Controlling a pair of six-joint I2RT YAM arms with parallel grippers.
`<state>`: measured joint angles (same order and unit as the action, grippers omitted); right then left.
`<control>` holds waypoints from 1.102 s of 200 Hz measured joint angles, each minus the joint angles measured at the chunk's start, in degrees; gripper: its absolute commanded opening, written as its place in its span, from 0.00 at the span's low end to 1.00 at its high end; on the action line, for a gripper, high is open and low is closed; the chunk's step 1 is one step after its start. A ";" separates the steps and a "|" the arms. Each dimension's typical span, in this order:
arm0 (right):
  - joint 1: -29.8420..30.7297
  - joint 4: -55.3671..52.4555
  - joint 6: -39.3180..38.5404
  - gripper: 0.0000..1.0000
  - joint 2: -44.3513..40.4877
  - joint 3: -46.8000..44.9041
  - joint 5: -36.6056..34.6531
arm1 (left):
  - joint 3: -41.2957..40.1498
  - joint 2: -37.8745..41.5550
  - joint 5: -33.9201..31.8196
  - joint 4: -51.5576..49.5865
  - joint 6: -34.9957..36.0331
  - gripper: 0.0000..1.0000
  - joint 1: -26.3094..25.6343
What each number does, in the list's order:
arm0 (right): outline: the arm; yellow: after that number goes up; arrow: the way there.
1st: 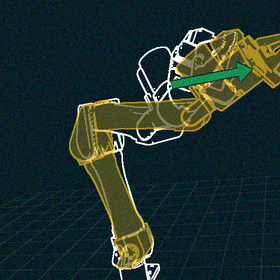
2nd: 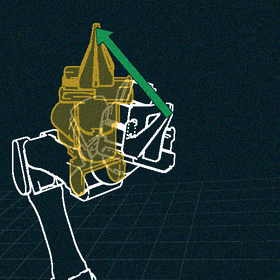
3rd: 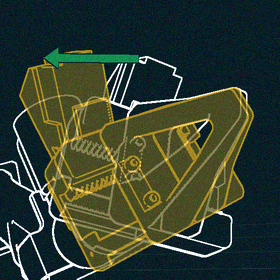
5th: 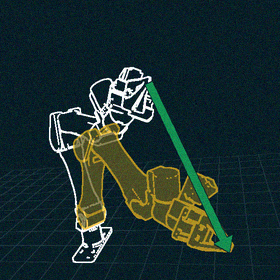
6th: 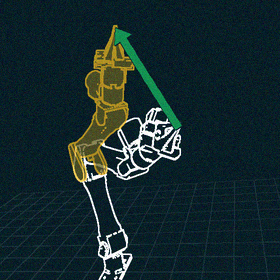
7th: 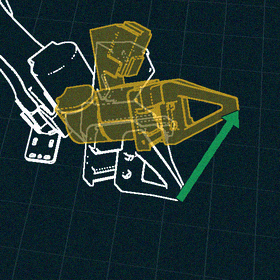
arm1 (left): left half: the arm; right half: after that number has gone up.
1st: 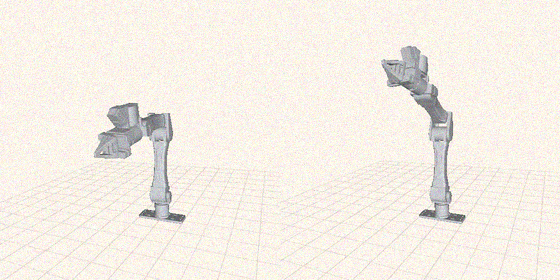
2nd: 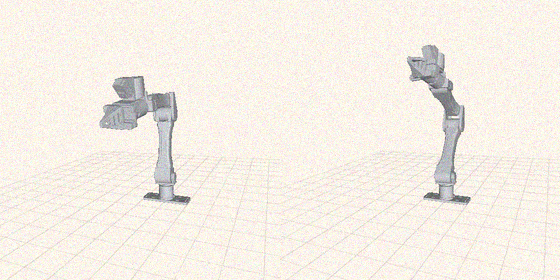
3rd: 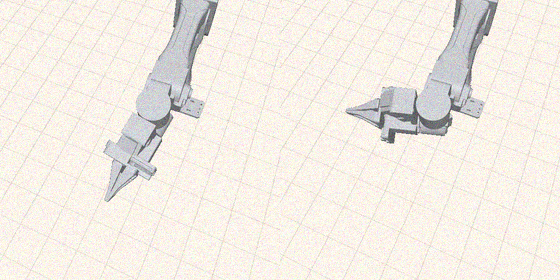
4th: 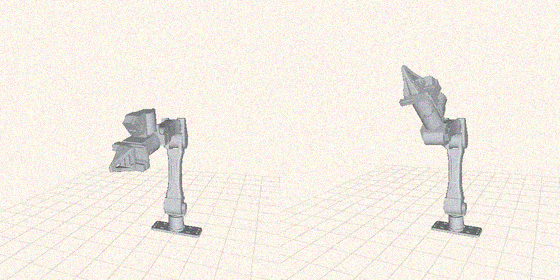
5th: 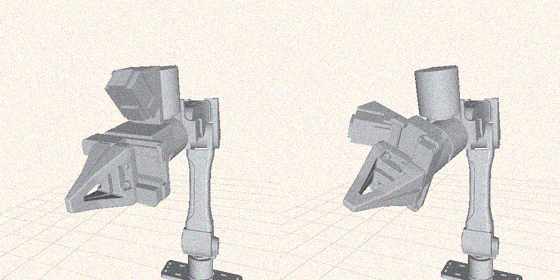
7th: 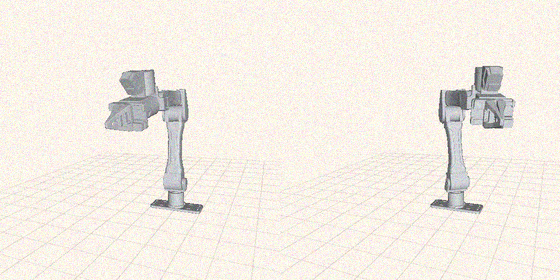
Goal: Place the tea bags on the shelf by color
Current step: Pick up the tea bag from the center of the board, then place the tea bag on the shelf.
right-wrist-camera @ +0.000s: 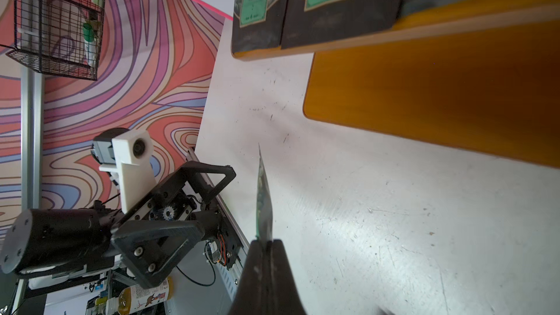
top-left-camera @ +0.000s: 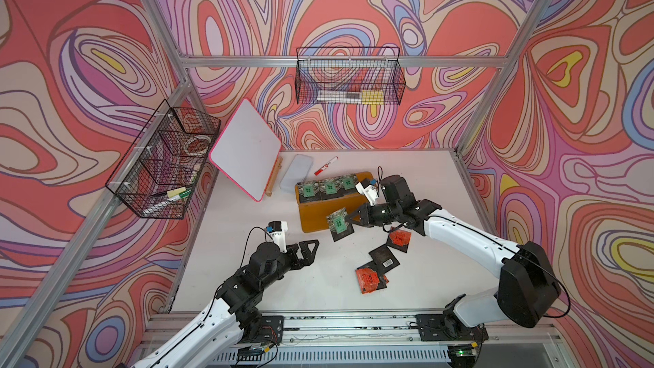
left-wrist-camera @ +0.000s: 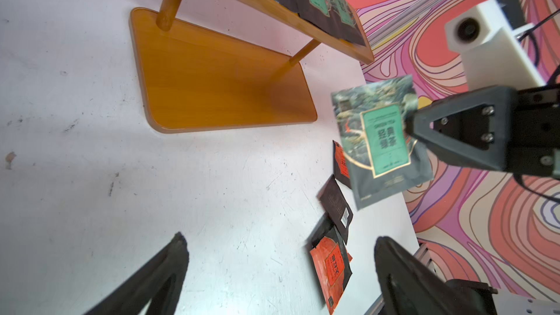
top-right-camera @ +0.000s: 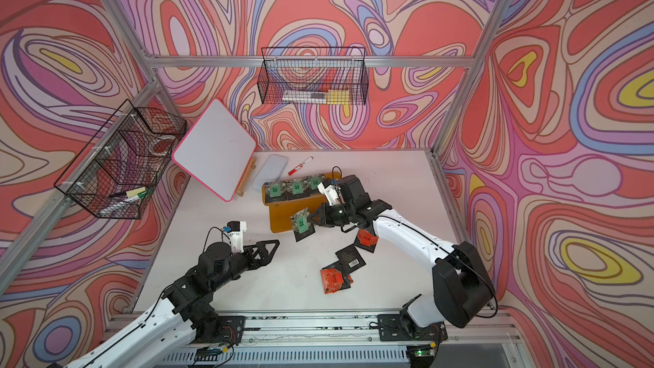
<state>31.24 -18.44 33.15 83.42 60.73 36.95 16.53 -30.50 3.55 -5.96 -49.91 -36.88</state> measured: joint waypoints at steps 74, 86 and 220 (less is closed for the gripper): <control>-12.28 -7.89 -5.55 0.00 -0.59 7.74 5.20 | 0.83 0.70 -0.15 -2.54 2.16 0.99 0.00; -14.38 -8.76 -6.45 0.00 -0.48 8.98 6.40 | 0.94 0.94 -0.15 -2.80 2.36 0.99 0.00; -26.84 -15.82 -14.36 0.00 15.30 24.48 15.17 | 1.33 2.32 -0.15 -4.44 2.58 0.99 0.00</control>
<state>4.40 -34.26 18.79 98.72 85.21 52.12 17.87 -28.18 3.40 -10.39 -47.33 -36.88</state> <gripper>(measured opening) 0.042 0.993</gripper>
